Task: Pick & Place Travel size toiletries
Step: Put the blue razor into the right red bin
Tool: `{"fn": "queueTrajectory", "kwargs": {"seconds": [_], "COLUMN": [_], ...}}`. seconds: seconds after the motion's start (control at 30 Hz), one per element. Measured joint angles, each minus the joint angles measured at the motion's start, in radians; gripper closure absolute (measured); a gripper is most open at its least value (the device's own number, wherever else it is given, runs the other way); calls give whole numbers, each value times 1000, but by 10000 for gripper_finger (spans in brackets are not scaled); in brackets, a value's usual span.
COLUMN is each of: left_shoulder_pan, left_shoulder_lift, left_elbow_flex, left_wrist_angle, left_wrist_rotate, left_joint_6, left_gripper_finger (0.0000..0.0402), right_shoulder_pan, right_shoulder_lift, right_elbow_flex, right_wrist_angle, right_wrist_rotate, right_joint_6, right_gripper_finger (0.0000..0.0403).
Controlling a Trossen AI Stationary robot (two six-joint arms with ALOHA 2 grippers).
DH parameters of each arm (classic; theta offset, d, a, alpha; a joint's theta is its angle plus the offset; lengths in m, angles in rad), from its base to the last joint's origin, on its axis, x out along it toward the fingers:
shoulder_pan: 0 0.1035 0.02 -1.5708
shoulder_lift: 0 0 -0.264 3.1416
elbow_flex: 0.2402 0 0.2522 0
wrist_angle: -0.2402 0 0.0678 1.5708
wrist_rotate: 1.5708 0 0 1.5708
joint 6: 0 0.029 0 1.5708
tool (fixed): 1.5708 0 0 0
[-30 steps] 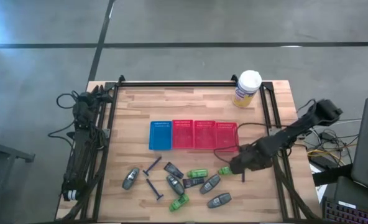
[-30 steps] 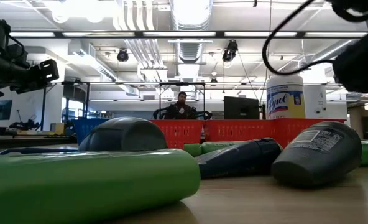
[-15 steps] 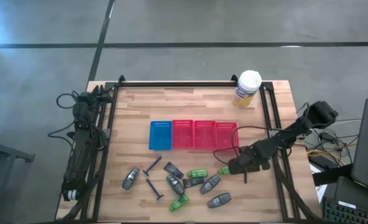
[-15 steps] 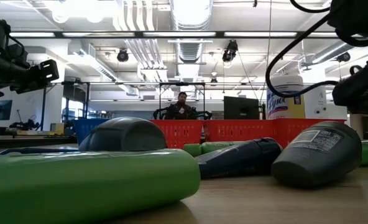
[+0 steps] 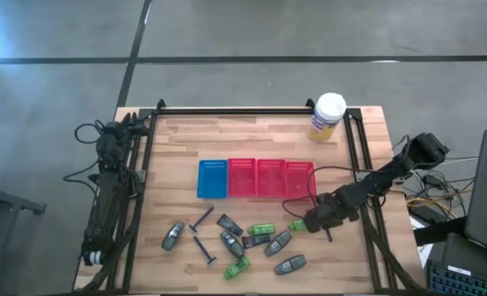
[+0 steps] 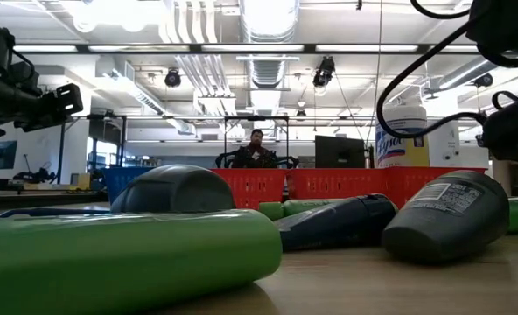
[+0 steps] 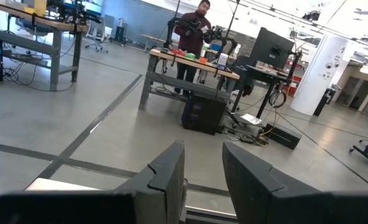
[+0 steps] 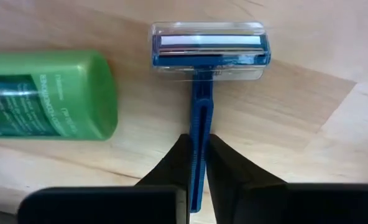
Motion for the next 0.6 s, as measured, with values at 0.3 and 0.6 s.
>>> {"fn": "queueTrajectory", "kwargs": {"seconds": [0.3,0.6], "left_shoulder_pan": [0,0], "left_shoulder_lift": [0,0], "left_elbow_flex": [0,0], "left_wrist_angle": [0,0], "left_wrist_rotate": [0,0], "left_joint_6": [0,0], "left_gripper_finger": [287,287], "right_shoulder_pan": [0,-107], "right_shoulder_lift": [-132,-325], "right_elbow_flex": [110,174], "right_wrist_angle": [-113,-122], "right_wrist_rotate": [21,301], "right_joint_6": [-27,33], "right_gripper_finger": [381,381]}}
